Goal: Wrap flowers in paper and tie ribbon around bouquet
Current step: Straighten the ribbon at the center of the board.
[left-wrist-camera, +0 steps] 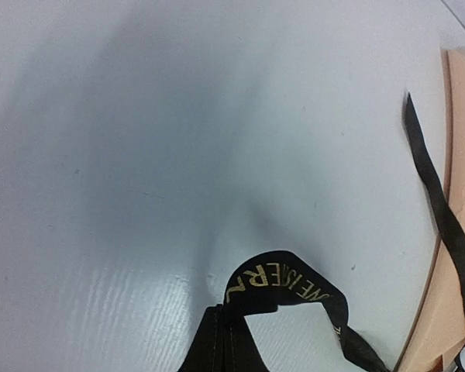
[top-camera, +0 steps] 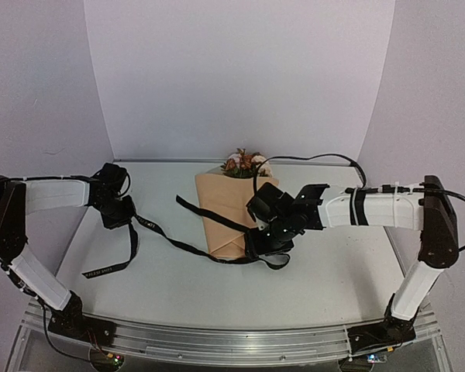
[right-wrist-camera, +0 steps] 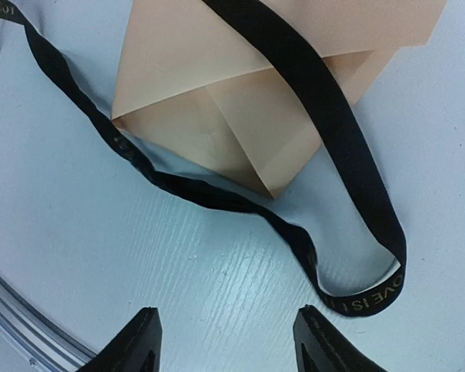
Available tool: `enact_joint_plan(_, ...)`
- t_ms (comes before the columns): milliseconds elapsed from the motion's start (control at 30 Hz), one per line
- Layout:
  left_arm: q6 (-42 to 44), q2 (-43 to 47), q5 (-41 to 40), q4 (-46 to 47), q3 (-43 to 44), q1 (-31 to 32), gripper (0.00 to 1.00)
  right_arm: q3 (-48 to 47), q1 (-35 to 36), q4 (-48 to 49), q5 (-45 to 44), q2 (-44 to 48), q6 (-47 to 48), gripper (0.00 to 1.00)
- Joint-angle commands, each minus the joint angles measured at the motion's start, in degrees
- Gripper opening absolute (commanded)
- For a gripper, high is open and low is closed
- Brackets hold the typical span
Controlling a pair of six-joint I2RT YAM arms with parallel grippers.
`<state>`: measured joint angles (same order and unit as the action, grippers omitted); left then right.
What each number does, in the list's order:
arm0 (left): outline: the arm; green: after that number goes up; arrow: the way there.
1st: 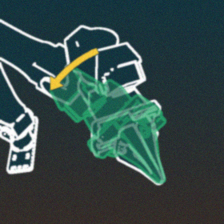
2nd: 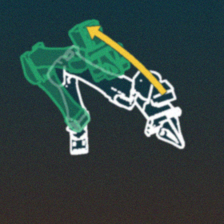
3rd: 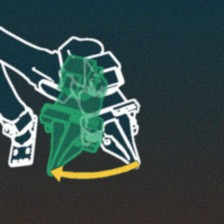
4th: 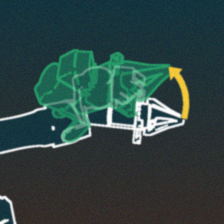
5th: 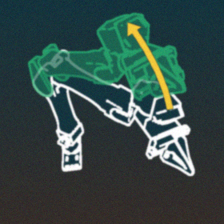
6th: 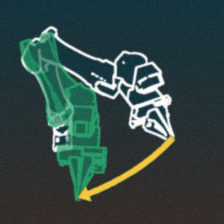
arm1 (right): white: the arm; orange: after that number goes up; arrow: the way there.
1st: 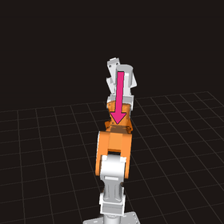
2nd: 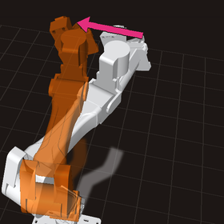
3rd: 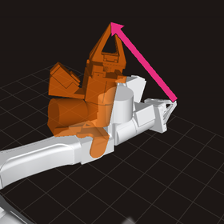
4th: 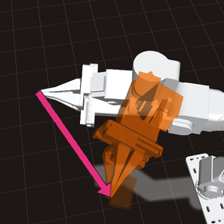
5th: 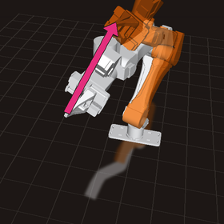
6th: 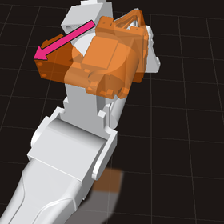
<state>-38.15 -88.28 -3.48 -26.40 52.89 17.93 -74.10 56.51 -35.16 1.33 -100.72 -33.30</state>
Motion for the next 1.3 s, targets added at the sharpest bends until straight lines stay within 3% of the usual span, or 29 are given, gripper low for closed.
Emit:
enact_joint_plan(0, -0.69, 2.93, -2.02, -0.85, -0.45, -1.22, 0.0, -5.63, -2.31, 2.11, -7.32, -3.62, 3.01, 0.6)
enact_joint_plan(200, -0.15, 3.58, 0.43, -0.38, -1.01, -1.21, 0.0, -18.41, -4.31, 0.72, -10.01, -16.74, 8.91, 0.46)
enact_joint_plan(500, 0.05, 3.7, 1.84, 0.07, -1.06, -1.23, 0.0, -25.78, -5.01, -0.15, -13.09, -23.01, 12.4, 0.5)
enact_joint_plan(967, 0.33, 2.95, 2.81, 0.35, -0.63, -1.23, 0.0, -27.92, -6.03, -0.91, -12.38, -28.25, 12.08, 0.47)
enact_joint_plan(1100, 0.09, 3.02, 2.78, 0.45, -0.92, -1.23, 0.0, -27.26, -6.24, -1.04, -13.07, -28.25, 11.01, 0.4)
enact_joint_plan(1267, 0.15, 3.01, 1.79, 0.05, -1.13, -1.23, 0.0, -26.1, -6.83, -1.03, -13.71, -26.86, 9.37, 0.22)
